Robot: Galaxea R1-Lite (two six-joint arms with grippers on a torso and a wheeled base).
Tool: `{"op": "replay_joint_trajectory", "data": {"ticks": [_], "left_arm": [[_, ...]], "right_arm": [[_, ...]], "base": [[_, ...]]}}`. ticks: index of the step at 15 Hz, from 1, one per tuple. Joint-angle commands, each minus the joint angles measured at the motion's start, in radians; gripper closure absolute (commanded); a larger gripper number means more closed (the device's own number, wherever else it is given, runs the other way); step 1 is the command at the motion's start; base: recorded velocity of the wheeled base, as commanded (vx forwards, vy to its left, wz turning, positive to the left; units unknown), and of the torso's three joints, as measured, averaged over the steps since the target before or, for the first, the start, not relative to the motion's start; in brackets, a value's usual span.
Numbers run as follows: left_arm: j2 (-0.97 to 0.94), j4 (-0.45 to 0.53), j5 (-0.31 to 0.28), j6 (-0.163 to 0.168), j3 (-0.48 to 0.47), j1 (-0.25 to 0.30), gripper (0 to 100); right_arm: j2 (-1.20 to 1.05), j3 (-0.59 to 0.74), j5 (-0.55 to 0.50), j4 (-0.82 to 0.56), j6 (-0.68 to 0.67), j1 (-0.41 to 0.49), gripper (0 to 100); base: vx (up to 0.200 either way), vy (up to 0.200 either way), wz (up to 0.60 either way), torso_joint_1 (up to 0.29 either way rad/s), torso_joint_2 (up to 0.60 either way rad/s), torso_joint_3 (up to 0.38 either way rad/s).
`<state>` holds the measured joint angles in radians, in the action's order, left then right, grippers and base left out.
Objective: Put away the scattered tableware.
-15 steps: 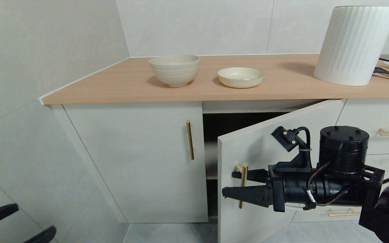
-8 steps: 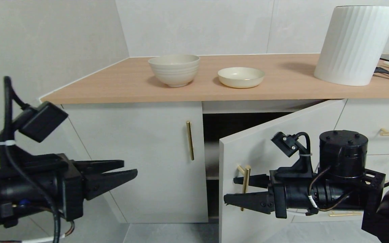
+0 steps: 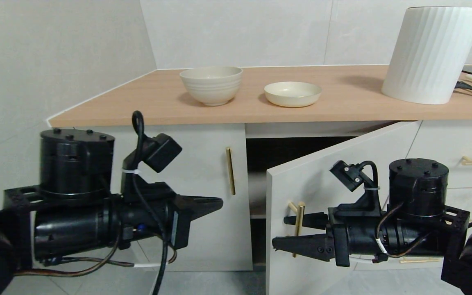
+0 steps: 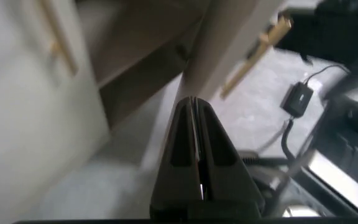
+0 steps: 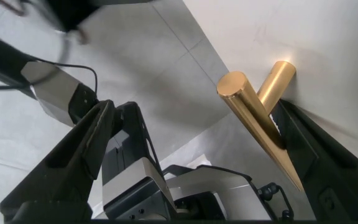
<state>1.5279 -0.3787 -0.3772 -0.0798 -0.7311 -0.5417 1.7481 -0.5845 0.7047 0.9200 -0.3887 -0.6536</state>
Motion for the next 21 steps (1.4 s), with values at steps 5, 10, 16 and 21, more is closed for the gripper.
{"op": "replay_joint_trajectory", "data": {"ticks": [5, 10, 16, 21], "left_arm": [[0.305, -0.259, -0.008, -0.104, -0.065, -0.080, 100], [0.367, -0.261, -0.006, -0.106, -0.172, -0.089, 100], [0.383, -0.266, -0.008, -0.135, -0.186, -0.115, 100], [0.397, -0.285, -0.009, -0.137, -0.186, -0.130, 100]], "right_arm": [[-0.001, 0.000, -0.007, 0.002, 0.001, 0.000, 0], [0.002, -0.005, -0.008, 0.003, 0.001, 0.002, 0], [0.004, -0.005, -0.039, 0.007, 0.001, 0.005, 0], [-0.002, -0.017, -0.056, 0.014, 0.001, 0.065, 0]], "base": [[0.000, 0.000, 0.00, 0.000, 0.00, 0.000], [0.000, 0.000, 0.00, 0.000, 0.00, 0.000], [0.000, 0.000, 0.00, 0.000, 0.00, 0.000], [0.000, 0.000, 0.00, 0.000, 0.00, 0.000]]}}
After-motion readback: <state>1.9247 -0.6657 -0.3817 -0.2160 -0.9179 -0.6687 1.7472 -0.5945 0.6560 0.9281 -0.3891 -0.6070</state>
